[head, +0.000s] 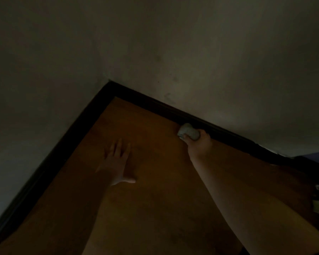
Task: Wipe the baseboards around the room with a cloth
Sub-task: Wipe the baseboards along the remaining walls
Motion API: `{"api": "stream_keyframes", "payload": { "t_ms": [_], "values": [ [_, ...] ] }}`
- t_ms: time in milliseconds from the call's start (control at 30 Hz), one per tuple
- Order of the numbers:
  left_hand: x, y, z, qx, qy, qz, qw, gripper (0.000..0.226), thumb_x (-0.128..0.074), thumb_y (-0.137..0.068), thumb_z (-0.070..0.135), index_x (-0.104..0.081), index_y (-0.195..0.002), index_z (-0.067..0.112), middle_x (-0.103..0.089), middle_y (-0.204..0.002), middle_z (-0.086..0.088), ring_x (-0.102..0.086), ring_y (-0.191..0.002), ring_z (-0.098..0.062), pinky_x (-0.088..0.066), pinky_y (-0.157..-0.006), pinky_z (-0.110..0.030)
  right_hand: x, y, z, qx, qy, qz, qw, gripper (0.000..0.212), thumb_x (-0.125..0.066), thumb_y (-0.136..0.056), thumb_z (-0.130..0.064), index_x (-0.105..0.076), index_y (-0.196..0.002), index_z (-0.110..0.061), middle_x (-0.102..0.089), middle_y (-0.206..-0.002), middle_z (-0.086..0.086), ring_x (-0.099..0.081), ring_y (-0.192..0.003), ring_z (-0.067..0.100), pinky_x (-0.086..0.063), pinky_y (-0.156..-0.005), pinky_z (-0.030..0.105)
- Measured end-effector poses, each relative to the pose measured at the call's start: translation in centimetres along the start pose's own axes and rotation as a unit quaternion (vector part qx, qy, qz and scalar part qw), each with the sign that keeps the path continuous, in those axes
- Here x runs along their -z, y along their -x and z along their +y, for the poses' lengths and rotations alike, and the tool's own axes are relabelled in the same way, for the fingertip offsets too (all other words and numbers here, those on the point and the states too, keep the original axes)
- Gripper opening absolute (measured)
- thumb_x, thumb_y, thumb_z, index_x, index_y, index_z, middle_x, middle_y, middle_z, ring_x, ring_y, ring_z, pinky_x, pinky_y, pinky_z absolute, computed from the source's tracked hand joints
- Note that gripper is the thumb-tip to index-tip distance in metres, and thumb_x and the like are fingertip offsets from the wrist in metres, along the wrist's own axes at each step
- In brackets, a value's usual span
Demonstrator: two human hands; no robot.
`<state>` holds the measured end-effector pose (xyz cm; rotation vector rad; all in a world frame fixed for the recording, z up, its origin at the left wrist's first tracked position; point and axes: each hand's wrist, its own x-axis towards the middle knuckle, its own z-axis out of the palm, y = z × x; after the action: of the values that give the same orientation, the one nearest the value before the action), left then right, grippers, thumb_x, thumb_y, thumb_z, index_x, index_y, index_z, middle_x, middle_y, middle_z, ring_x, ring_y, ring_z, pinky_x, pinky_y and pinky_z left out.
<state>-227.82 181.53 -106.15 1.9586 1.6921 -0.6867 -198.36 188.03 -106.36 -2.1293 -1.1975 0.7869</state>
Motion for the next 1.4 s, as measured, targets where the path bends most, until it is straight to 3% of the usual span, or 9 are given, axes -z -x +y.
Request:
{"api": "stream_keyframes", "payload": {
  "t_ms": [233, 467, 533, 600, 733, 933, 1133, 1300, 1400],
  "values": [
    [0.3, 0.3, 0.2, 0.006, 0.014, -0.006, 1.000, 0.146, -0.067, -0.062, 0.083, 0.038, -0.141, 0.020, 0.033, -0.158, -0.015, 0.023, -0.148, -0.038, -0.002, -0.121, -0.060, 3.4, -0.2, 2.8, -0.006, 0.031, 0.029, 0.999, 0.043, -0.079, -0.079, -0.040, -0.064, -0.113, -0.017, -0.059, -0.116, 0.010, -0.060, -0.099, 0.027, -0.045, -0.077, 0.029],
    [0.1, 0.6, 0.7, -0.019, 0.015, 0.006, 1.000, 0.136, -0.067, -0.071, 0.075, 0.037, -0.141, 0.022, 0.035, -0.159, -0.005, 0.023, -0.149, -0.029, -0.004, -0.121, -0.060, 8.8, 0.2, 7.4, -0.022, 0.023, 0.073, 0.997, 0.047, -0.081, -0.078, -0.032, -0.064, -0.114, -0.008, -0.060, -0.117, 0.015, -0.058, -0.107, 0.029, -0.046, -0.084, 0.031],
    [0.0, 0.7, 1.0, -0.027, 0.012, 0.005, 1.000, 0.133, -0.066, -0.074, 0.073, 0.036, -0.142, 0.023, 0.035, -0.159, -0.004, 0.024, -0.149, -0.027, -0.006, -0.121, -0.058, 9.3, 0.8, 7.6, -0.028, 0.035, 0.089, 0.995, 0.050, -0.081, -0.079, -0.030, -0.062, -0.117, -0.004, -0.059, -0.120, 0.017, -0.056, -0.112, 0.032, -0.048, -0.089, 0.037],
    [0.1, 0.7, 0.9, -0.034, 0.011, 0.009, 0.999, 0.134, -0.065, -0.072, 0.076, 0.034, -0.144, 0.023, 0.035, -0.159, -0.004, 0.024, -0.149, -0.028, -0.006, -0.121, -0.057, 8.7, 1.7, 6.5, -0.005, 0.045, 0.080, 0.996, 0.051, -0.081, -0.078, -0.032, -0.061, -0.118, -0.006, -0.059, -0.120, 0.014, -0.057, -0.112, 0.028, -0.048, -0.089, 0.034],
    [0.1, 0.8, 1.1, -0.040, 0.000, -0.006, 0.999, 0.146, -0.063, -0.059, 0.088, 0.038, -0.143, 0.024, 0.041, -0.154, -0.006, 0.030, -0.146, -0.031, 0.000, -0.119, -0.059, 4.3, 3.6, 2.9, 0.062, 0.018, 0.023, 0.998, 0.048, -0.081, -0.077, -0.037, -0.062, -0.114, -0.013, -0.060, -0.112, 0.005, -0.058, -0.102, 0.017, -0.047, -0.082, 0.027],
    [0.2, 0.9, 2.2, -0.019, -0.013, -0.013, 1.000, 0.150, -0.073, -0.060, 0.079, 0.030, -0.151, 0.017, 0.035, -0.158, -0.014, 0.022, -0.148, -0.039, -0.006, -0.117, -0.063, -4.9, 4.5, -4.6, -0.054, -0.143, -0.111, 0.982, 0.049, -0.084, -0.075, -0.029, -0.059, -0.114, -0.010, -0.061, -0.115, 0.010, -0.062, -0.103, 0.026, -0.053, -0.090, 0.047],
    [0.4, 0.9, 2.5, -0.027, -0.003, -0.006, 1.000, 0.150, -0.079, -0.059, 0.072, 0.025, -0.154, 0.018, 0.031, -0.159, -0.015, 0.019, -0.148, -0.040, -0.007, -0.117, -0.066, -11.0, 2.7, -11.0, -0.028, -0.158, -0.137, 0.977, 0.052, -0.085, -0.073, -0.027, -0.062, -0.117, -0.011, -0.065, -0.117, 0.007, -0.062, -0.104, 0.021, -0.052, -0.087, 0.033],
    [0.4, 0.9, 2.4, -0.029, 0.012, -0.009, 0.999, 0.149, -0.082, -0.061, 0.066, 0.027, -0.152, 0.021, 0.034, -0.159, -0.013, 0.024, -0.147, -0.039, -0.001, -0.115, -0.068, -15.6, 1.7, -15.5, -0.027, -0.176, -0.154, 0.972, 0.051, -0.082, -0.078, -0.027, -0.060, -0.122, -0.012, -0.064, -0.120, 0.009, -0.062, -0.107, 0.023, -0.053, -0.092, 0.038],
    [0.7, 1.0, 2.5, -0.027, 0.014, -0.014, 0.999, 0.148, -0.082, -0.062, 0.064, 0.025, -0.154, 0.020, 0.034, -0.158, -0.013, 0.024, -0.147, -0.039, 0.001, -0.114, -0.067, -17.7, 1.1, -17.8, -0.033, -0.168, -0.165, 0.971, 0.057, -0.080, -0.079, -0.031, -0.057, -0.127, -0.010, -0.063, -0.123, 0.010, -0.061, -0.110, 0.026, -0.049, -0.088, 0.031]
  ]
}}
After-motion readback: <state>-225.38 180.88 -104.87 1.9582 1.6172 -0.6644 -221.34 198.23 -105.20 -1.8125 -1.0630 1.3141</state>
